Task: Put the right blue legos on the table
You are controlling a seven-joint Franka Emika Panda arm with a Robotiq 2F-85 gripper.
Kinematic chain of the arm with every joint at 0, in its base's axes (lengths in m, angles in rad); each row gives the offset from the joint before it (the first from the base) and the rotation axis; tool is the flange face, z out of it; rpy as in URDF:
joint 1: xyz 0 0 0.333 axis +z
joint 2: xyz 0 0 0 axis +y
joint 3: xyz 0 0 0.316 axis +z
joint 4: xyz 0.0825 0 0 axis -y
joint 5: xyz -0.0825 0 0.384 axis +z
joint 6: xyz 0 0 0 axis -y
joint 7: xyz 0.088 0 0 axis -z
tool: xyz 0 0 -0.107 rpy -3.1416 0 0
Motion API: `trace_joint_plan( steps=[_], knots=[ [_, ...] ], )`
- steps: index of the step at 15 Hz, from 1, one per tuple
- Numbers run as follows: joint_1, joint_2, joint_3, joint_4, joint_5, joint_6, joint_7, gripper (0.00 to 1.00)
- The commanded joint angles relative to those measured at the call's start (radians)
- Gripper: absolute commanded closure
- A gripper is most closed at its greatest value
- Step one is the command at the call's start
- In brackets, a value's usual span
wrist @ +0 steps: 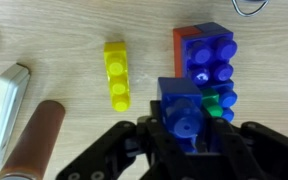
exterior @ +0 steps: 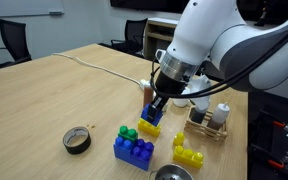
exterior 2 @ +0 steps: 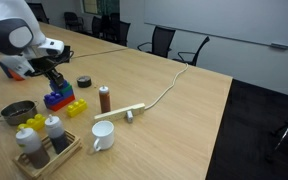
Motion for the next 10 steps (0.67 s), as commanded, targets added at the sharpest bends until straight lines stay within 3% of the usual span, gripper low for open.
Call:
trace_joint_plan(
  steps=[1,7,10],
  knots=[
    [0.010,-0.030,-0.046,-0.081,-0.028,0.103,0.090,0.90],
    [0.095,-0.019,-0.235,-0.130,-0.173,0.139,0.253,0.90],
    [0.081,0.005,-0.238,-0.121,-0.175,0.090,0.273,0.90]
  ],
)
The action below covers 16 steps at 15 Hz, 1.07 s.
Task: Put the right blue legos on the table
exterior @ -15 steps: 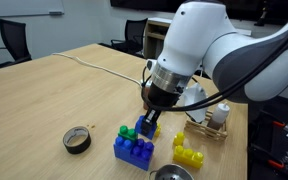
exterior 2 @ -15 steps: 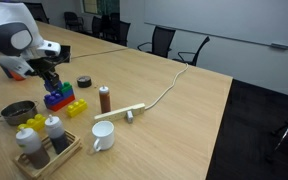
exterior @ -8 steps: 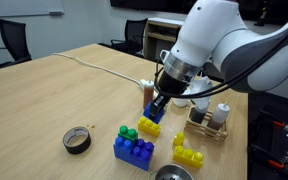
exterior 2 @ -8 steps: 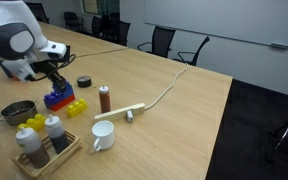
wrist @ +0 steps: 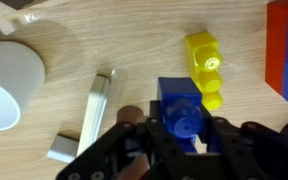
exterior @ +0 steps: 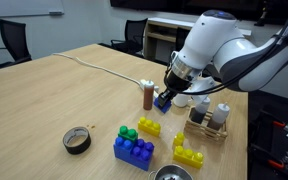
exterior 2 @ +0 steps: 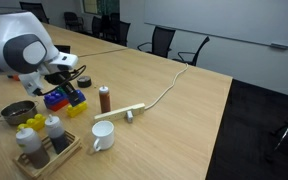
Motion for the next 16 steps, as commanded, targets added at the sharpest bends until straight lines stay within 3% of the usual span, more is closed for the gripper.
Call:
trace_joint_plan(
  steps=[1,12,15,16],
  knots=[
    [0.004,0.019,-0.001,0.004,-0.006,-0.038,0.029,0.90],
    [-0.105,0.169,0.114,0.100,0.169,-0.060,-0.136,0.90],
    [-0.108,0.179,0.109,0.116,0.187,-0.091,-0.156,0.80],
    [-0.109,0.180,0.107,0.120,0.188,-0.105,-0.160,0.63]
  ],
)
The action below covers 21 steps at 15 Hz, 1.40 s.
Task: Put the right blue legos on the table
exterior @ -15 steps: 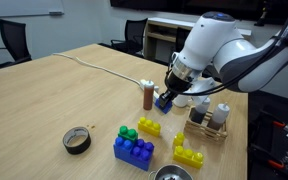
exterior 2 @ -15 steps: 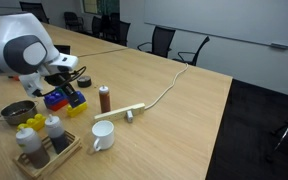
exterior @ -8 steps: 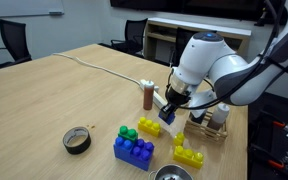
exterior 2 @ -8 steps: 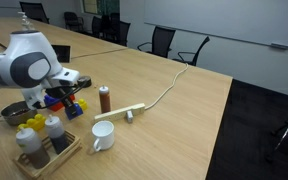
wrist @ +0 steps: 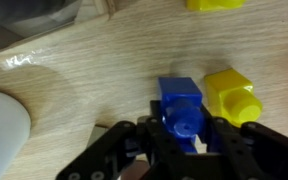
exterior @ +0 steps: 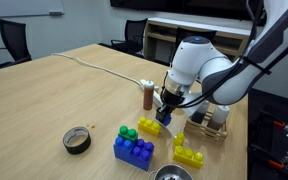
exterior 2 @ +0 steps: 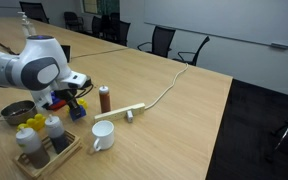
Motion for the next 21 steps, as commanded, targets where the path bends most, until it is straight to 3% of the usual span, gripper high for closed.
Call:
trace_joint_plan(
  steps=[1,3,8,13,14,21],
  knots=[
    [-0.025,0.005,0.021,0.025,0.026,-0.066,-0.042,0.38],
    [-0.030,0.005,0.025,0.025,0.028,-0.085,-0.042,0.34],
    [-0.008,-0.037,0.009,0.012,0.006,-0.074,-0.024,0.02],
    [-0.001,-0.146,0.028,-0.017,0.014,-0.084,0.000,0.00],
    [-0.001,-0.095,0.018,0.019,-0.006,-0.058,0.004,0.00],
    [-0.002,-0.091,0.021,0.019,-0.005,-0.061,0.005,0.00]
  ],
)
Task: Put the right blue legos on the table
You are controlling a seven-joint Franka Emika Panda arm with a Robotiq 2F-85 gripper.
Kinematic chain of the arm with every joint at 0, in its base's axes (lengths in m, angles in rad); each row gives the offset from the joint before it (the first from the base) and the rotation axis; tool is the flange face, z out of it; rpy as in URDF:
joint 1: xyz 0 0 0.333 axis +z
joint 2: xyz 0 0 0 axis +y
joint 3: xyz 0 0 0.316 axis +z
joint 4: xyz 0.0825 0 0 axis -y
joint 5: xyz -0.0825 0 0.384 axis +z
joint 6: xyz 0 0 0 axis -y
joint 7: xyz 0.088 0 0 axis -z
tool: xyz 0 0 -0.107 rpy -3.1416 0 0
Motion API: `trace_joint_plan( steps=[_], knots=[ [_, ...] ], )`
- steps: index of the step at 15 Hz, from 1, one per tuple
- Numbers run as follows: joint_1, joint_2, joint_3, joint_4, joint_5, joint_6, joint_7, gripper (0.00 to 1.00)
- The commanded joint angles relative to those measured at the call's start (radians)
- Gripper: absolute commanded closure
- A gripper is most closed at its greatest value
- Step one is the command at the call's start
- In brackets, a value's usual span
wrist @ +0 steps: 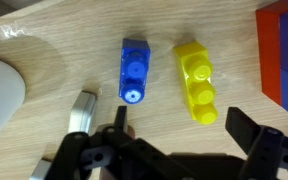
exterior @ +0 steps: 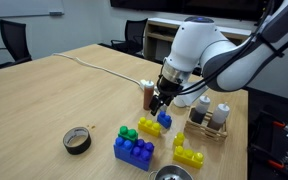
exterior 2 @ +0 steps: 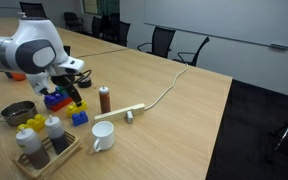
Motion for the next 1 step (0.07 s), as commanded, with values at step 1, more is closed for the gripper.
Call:
trace_joint_plan(
  steps=[1],
  knots=[
    [-0.009,-0.001,0.008,0.000,-0.006,-0.001,0.002,0.00]
  ],
)
